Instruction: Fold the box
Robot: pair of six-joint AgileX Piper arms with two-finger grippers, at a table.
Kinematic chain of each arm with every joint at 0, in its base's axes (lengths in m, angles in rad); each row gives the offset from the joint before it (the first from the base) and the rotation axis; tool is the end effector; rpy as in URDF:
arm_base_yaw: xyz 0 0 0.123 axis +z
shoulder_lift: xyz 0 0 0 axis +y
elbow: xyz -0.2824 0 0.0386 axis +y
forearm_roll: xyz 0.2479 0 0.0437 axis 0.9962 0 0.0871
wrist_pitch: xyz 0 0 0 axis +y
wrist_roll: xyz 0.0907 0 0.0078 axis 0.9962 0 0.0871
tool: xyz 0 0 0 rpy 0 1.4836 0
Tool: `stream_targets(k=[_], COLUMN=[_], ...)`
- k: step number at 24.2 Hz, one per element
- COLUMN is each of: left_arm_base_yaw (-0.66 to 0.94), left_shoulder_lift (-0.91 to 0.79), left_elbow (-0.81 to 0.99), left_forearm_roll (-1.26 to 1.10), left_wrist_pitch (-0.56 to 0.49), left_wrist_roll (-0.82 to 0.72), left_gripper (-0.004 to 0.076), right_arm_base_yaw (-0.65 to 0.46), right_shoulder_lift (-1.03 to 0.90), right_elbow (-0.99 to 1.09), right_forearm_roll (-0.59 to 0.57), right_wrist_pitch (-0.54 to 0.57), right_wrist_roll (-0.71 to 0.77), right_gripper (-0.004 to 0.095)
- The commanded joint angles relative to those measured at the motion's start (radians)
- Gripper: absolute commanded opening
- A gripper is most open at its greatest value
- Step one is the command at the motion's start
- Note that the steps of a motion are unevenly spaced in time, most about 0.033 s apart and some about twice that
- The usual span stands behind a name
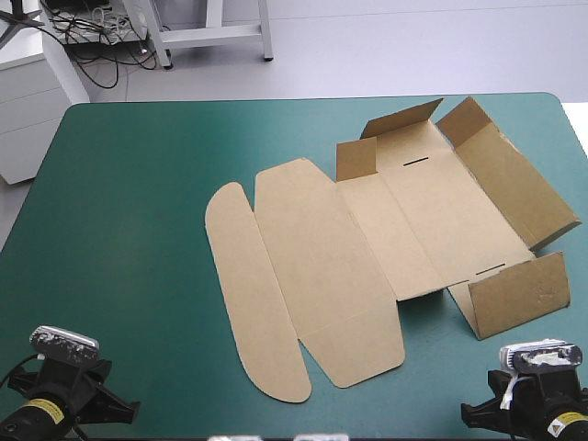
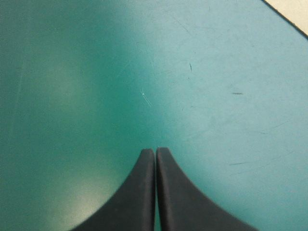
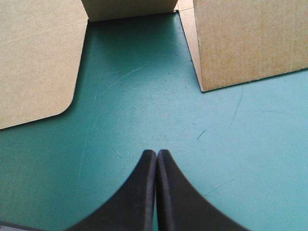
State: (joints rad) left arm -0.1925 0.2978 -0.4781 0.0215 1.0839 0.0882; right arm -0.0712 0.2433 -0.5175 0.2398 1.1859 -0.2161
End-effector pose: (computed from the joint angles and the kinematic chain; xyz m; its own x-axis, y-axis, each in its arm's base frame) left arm 0.0392 -0.0059 0.2638 -0.6942 0.2352 -0.6803 0.2478 0.9654 0.0810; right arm 0.0242 0.0184 0.2730 -0.7097 -0.0709 -0.7010 -0.1708 0.9826 0.0736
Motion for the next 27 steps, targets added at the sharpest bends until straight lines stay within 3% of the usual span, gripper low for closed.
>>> stream_targets(k=[1, 10, 16, 27], left_arm_base_yaw=[0.001, 0.001, 0.001, 0.001], left_shoulder_lift=[0.009, 0.009, 0.009, 0.009], left_elbow=[-0.025, -0.025, -0.025, -0.025], left_forearm_roll=[-0.007, -0.007, -0.007, -0.007], left_wrist_pitch=[-0.052, -0.052, -0.052, -0.052], left_wrist_roll=[-0.006, -0.006, -0.006, -0.006], left_gripper=[-0.0010, -0.0010, -0.0010, -0.0010], right_arm_base_yaw=[0.001, 0.001, 0.001, 0.001], right_shoulder_lift=[0.012, 0.017, 0.173, 0.442], right_elbow=[-0.023, -0.055, -0.179, -0.371], right_forearm_roll=[0.021, 0.025, 0.031, 0.201], right_wrist_pitch=[-0.046, -0.042, -0.019, -0.021], right_wrist_roll=[-0.009, 0.039, 0.091, 0.098], right_gripper=[-0.0020, -0.0020, -0.0020, -0.0018])
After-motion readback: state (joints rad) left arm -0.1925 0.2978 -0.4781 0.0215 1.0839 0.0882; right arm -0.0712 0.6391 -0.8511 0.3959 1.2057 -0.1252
